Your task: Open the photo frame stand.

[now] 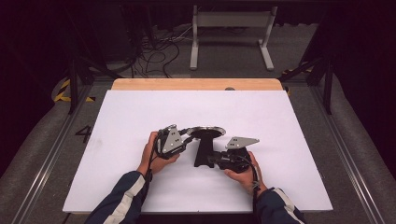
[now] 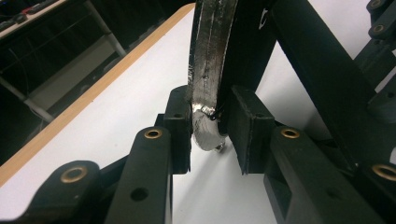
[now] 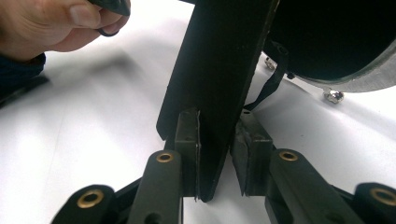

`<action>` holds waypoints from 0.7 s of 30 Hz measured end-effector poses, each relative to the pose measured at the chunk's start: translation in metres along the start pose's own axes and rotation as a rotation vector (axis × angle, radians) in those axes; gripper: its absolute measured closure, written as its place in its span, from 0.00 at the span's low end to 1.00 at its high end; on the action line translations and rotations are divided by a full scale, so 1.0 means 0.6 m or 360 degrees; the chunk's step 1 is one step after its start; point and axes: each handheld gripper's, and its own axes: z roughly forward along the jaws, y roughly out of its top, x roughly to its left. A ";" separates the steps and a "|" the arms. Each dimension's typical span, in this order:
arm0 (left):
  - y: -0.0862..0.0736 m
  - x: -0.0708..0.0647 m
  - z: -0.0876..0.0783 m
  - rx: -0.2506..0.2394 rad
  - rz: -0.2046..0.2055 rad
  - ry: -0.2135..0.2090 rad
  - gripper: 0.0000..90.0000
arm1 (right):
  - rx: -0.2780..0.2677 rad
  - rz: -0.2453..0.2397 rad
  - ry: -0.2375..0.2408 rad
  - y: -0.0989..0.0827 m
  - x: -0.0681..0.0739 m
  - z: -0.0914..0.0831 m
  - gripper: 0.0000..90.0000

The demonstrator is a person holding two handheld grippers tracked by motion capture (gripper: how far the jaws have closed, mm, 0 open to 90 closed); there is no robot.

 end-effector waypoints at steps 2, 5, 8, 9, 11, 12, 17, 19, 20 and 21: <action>0.000 0.000 0.000 0.0005 0.0004 0.0011 0.78 | -0.0001 0.0004 0.0006 0.000 0.000 0.000 0.83; -0.001 0.001 0.000 0.0004 -0.0011 0.0013 0.78 | 0.0001 0.0000 0.0007 0.000 0.001 0.001 0.83; -0.002 0.001 0.000 0.0001 -0.0019 0.0005 0.78 | 0.0008 -0.0004 -0.0002 -0.001 0.000 0.001 0.84; -0.002 0.001 0.000 0.0003 -0.0023 0.0002 0.78 | 0.0008 -0.0004 -0.0002 -0.001 0.000 0.001 0.84; -0.003 0.002 -0.002 0.0004 -0.0042 -0.0005 0.78 | 0.0010 -0.0012 -0.0008 -0.002 0.000 0.001 0.84; -0.005 0.004 -0.004 -0.0021 -0.0088 -0.0024 0.78 | 0.0014 -0.0032 -0.0026 -0.001 0.003 0.000 0.83; -0.006 0.010 -0.016 -0.0050 -0.0134 -0.0036 0.77 | 0.0029 -0.0080 -0.0065 0.001 0.007 -0.002 0.83; -0.006 0.012 -0.022 -0.0052 -0.0147 -0.0041 0.75 | 0.0032 -0.0088 -0.0070 0.002 0.008 -0.003 0.83; -0.006 0.014 -0.026 -0.0061 -0.0155 -0.0049 0.75 | 0.0034 -0.0096 -0.0072 0.002 0.009 -0.003 0.83; -0.007 0.015 -0.030 -0.0066 -0.0169 -0.0050 0.75 | 0.0037 -0.0103 -0.0075 0.002 0.010 -0.004 0.82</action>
